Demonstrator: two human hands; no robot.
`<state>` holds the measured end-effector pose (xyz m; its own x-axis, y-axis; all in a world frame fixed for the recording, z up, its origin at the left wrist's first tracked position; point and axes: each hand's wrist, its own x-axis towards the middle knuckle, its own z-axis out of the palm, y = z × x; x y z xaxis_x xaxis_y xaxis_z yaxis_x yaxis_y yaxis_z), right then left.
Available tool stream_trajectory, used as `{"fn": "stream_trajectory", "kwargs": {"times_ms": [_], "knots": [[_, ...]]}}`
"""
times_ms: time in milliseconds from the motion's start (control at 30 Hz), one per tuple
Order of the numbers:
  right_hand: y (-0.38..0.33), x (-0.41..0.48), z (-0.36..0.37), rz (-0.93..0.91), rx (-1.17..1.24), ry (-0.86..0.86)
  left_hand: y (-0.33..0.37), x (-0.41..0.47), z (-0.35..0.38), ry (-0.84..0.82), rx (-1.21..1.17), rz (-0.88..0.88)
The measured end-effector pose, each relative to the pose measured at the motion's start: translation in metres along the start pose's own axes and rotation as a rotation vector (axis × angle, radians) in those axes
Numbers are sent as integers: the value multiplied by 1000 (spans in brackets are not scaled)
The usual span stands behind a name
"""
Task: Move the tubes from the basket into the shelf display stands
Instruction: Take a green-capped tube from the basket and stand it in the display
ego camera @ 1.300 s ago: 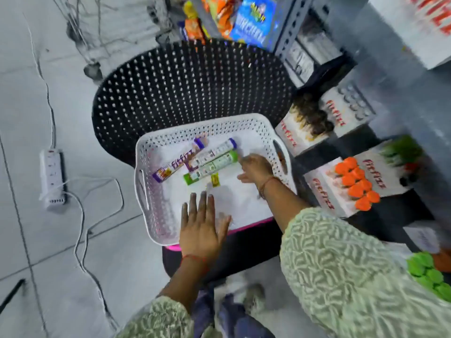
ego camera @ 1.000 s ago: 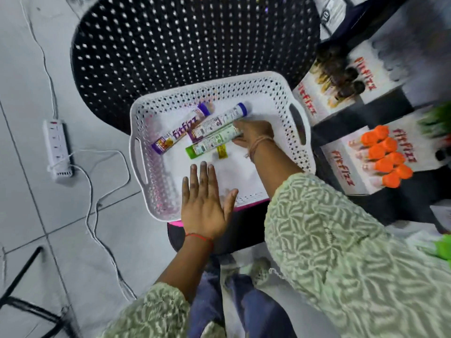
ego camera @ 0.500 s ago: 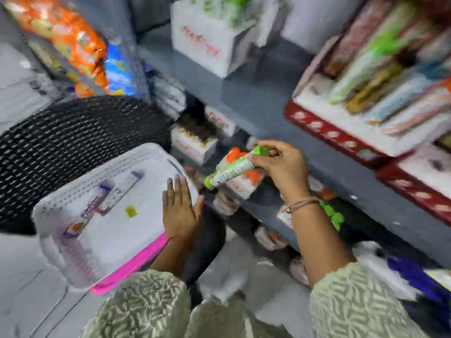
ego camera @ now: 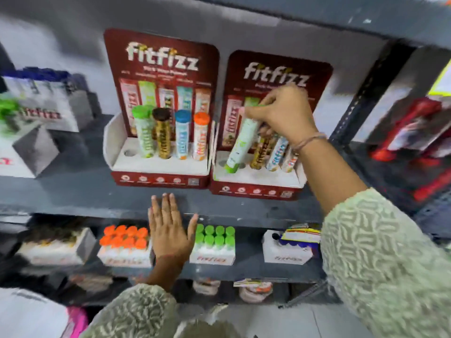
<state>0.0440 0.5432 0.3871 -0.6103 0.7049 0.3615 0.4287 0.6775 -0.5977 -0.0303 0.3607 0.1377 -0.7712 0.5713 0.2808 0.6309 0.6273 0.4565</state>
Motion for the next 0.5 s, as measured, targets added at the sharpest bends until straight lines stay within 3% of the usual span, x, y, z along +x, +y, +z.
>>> {"fn": "stream_trajectory", "kwargs": {"times_ms": [133,367,500], "knots": [[1,20,-1,22,-102,-5,0,2,2,-26,18,-3],[4,37,-5,6,-154,-335,0,3,1,-25,35,-15],[10,40,-2,-44,-247,-399,1,3,2,-20,42,-11]]}}
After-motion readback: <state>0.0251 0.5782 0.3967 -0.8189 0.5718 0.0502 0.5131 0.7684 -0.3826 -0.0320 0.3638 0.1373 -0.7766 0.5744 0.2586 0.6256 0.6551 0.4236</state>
